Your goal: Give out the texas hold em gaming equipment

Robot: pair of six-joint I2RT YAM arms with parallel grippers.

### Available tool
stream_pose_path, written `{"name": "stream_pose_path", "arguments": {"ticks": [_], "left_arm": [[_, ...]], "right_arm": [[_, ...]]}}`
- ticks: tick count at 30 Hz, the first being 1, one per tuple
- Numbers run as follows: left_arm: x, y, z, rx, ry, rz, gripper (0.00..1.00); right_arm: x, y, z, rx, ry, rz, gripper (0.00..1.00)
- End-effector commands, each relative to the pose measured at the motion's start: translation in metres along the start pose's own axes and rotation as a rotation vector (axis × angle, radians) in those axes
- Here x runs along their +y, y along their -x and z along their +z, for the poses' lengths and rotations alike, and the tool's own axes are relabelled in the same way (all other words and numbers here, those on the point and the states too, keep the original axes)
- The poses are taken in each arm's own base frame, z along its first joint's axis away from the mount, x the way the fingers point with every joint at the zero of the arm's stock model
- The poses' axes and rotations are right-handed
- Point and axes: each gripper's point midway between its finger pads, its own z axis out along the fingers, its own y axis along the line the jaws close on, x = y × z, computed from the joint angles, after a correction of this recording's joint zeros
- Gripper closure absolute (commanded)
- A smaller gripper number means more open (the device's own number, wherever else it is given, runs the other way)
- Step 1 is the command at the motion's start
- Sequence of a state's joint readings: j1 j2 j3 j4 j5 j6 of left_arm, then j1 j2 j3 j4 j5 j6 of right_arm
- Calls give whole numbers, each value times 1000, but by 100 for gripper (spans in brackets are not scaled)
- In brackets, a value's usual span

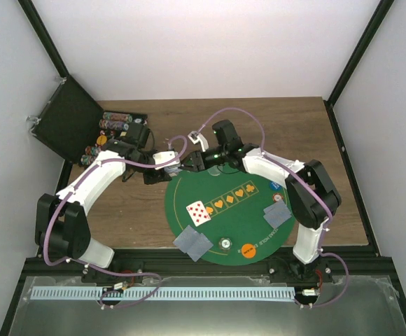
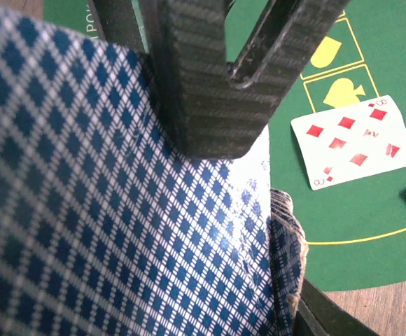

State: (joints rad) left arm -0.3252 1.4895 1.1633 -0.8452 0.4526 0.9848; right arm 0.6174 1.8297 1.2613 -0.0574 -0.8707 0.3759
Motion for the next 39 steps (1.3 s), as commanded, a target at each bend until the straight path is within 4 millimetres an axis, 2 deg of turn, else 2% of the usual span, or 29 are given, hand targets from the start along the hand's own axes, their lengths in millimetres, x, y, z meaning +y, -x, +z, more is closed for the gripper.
{"name": "stream_pose_path", "arguments": {"ticks": [1,5,9,12,17,26,30,34,39], "left_arm": [[-1,3,-4,-22,0,19,58],[-1,5,-4,-30,1,19,58],[1,6,-4,-31,2,12,58],[1,6,-4,-29,1,9,58],[1,5,-5,-25,6,16,58],[1,4,-4,-22,7,11,58],[2,4,-4,-21,8,11,58],[1,3,-3,-18,5,8,58],[1,4,-3,-23,2,5,58]], "right_arm": [[21,8,-12,-10,39,-90,59],[43,18,-15,-20,133,-154,51],[37,31,-8,-24,127,-134,52],[29,37,-4,-37,90,-114,61],[24,33,-6,-41,52,-101,73],[18,34,-22,-83,-78,-121,80],[17,32,-26,-81,-104,-135,80],[28,30,-26,-63,-49,-166,73],[43,24,-15,-37,17,-231,51]]}}
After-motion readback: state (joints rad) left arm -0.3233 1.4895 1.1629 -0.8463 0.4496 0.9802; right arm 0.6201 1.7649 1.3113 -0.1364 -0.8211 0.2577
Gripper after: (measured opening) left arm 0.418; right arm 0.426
